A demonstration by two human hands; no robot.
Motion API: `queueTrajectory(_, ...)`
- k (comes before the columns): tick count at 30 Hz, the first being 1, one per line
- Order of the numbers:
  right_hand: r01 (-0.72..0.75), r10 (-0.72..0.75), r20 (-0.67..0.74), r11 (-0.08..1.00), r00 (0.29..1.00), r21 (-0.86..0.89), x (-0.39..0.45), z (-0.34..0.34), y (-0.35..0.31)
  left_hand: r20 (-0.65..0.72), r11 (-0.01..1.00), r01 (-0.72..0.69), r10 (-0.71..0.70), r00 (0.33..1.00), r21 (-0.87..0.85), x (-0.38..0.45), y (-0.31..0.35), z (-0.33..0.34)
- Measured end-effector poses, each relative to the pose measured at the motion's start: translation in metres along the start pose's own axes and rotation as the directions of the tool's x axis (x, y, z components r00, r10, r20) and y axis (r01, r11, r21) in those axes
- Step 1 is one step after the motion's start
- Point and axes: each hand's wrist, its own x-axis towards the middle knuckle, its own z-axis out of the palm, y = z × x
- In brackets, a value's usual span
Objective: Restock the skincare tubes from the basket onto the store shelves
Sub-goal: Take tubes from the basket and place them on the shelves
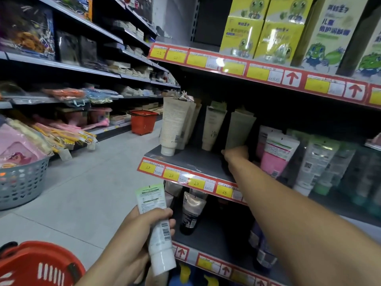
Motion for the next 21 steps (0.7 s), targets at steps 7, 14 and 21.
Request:
queueTrajectory(7,0.214,-0.265,0.129,0.925,0.956,0.313,-0.125,-0.052,-0.009,-0.001,0.999,-0.042,0.042,0.999,-0.004,-0.005,0.001,0.001)
queueTrajectory(14,-0.025,-0.214,0.813,0.963,0.542,0.27,-0.26,-0.062,0.081,-0.074,0.995,-0.075,0.08,0.994,0.064,-0.016,-0.013,0.006)
queueTrajectory(21,-0.186,-0.057,0.884,0.969,0.464,0.16,-0.26,-0.065,0.1,-0.161,0.951,-0.109,0.161,0.974,0.289,-0.025,-0.032,0.016)
